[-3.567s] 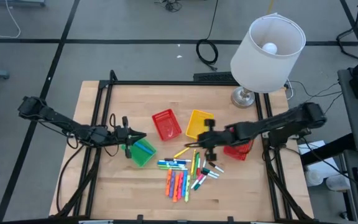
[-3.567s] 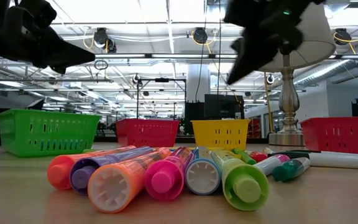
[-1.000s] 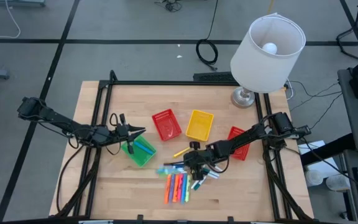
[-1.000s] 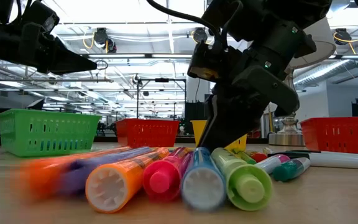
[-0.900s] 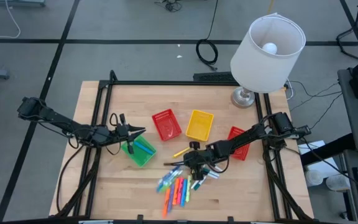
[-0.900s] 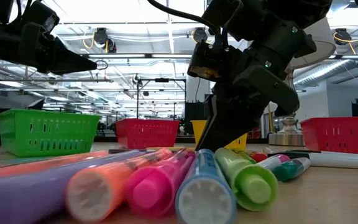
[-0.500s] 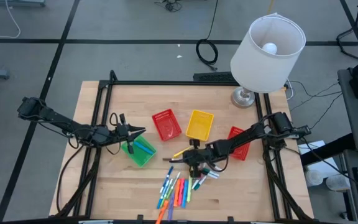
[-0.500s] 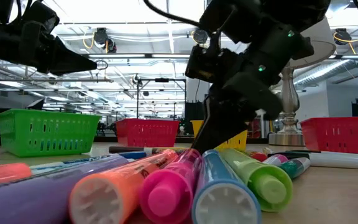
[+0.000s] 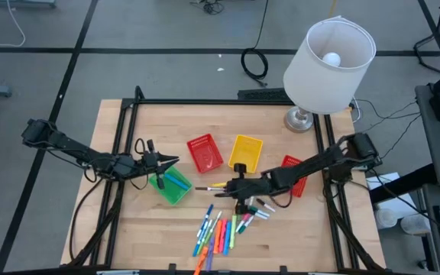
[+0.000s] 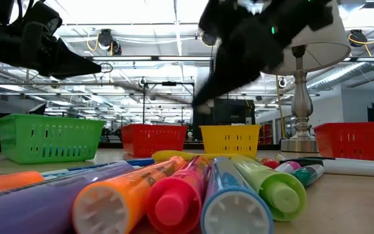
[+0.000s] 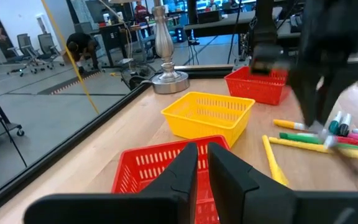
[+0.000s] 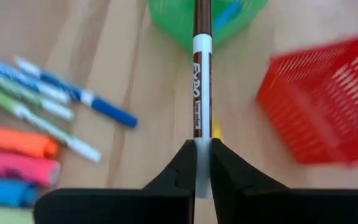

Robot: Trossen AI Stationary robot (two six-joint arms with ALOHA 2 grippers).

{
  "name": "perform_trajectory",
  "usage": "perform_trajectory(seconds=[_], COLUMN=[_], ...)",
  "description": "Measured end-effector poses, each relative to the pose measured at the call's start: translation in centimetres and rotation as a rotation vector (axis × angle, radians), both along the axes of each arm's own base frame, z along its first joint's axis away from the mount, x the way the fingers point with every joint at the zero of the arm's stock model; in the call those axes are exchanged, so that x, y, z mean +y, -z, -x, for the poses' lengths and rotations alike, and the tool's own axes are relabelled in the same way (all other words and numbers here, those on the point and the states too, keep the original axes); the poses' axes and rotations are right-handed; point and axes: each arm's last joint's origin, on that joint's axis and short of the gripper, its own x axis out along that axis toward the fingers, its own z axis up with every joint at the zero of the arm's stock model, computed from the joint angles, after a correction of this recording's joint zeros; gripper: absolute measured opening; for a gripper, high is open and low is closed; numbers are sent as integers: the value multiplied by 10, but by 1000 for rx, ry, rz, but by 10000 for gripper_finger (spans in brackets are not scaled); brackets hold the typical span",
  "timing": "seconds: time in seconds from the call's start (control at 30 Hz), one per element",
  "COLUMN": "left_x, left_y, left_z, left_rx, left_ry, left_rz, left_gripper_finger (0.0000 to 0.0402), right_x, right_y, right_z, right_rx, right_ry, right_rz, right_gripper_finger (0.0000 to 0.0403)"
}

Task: Pick & Place Markers
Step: Put the white and brown marker into the left red bin

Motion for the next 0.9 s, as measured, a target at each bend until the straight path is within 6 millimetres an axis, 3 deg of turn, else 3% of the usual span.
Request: perform_trajectory(seconds=[0.2, 0.37, 0.47, 0.57, 0.7, 0.9], left_x=[0, 0, 0, 0, 0, 0], left_y=[0, 0, 0, -1, -1, -1], left_z=[0, 0, 0, 0, 0, 0], left_rx=[0, 1, 0, -6, -7, -13], left_ry=[0, 0, 0, 0, 0, 0], left_rz=[-4, -5, -5, -2, -2, -1], left_gripper_finger=[47, 47, 47, 47, 47, 47], right_x=[4, 3, -6, -15, -27, -39], right_y=[-58, -97, -108, -103, -76, -31], right_z=[22, 62, 91, 121, 153, 177], right_rx=[-165, -302, -414, -548, -694, -734], right_ry=[-67, -129, -130, -162, -152, -24], right_rz=[-1, 5, -23, -75, -133, -139], right_gripper_finger=[12, 12, 12, 12, 12, 12])
